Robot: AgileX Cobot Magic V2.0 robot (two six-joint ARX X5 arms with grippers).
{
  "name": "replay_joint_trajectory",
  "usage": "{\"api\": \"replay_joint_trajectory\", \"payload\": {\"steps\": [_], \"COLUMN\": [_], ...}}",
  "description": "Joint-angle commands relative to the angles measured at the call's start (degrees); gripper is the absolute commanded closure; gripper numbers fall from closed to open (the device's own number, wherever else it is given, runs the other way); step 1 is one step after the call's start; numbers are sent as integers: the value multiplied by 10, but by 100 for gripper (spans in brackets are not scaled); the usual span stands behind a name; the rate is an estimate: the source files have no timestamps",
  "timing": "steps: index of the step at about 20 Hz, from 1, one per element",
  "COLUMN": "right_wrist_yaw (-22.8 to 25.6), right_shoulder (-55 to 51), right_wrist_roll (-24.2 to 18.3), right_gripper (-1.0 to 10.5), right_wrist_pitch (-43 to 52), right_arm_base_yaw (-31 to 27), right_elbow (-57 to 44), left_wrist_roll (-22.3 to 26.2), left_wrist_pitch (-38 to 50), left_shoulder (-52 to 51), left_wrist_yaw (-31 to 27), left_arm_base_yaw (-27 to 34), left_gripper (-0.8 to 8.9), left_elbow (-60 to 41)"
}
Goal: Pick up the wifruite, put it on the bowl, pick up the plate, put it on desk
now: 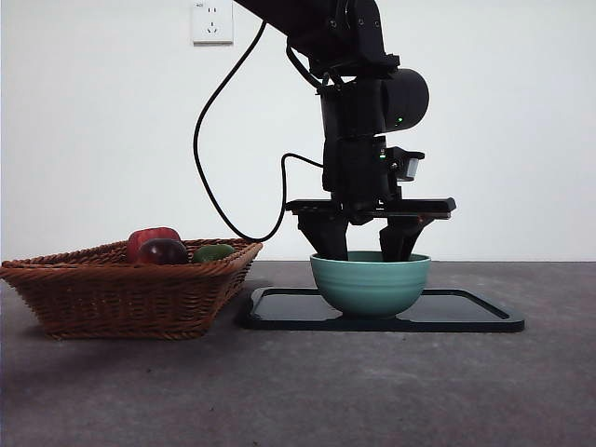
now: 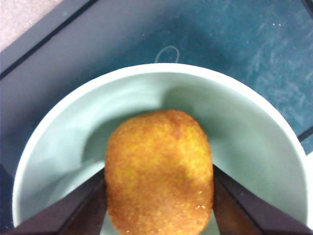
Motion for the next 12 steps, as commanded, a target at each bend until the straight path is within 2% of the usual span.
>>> {"api": "replay_joint_trajectory", "payload": {"steps": [1, 7, 12], "right_wrist_yaw": [-1, -1, -1], "right_shoulder": [0, 0, 0], "right_wrist_roll": [8, 7, 8], "right_gripper": [295, 295, 295], "right_wrist_pitch": [5, 5, 5], "right_arm_base_yaw": [3, 3, 3], "right_elbow": [3, 3, 3], "left_wrist_roll": [-2, -8, -10], "left_wrist_pitch": [-6, -98, -173], "left_shoulder": [17, -9, -86], "left_wrist_yaw": [1, 1, 1], "left_arm_base_yaw": [0, 7, 9], "left_gripper": [575, 575, 575], "left_elbow": [32, 144, 151]}}
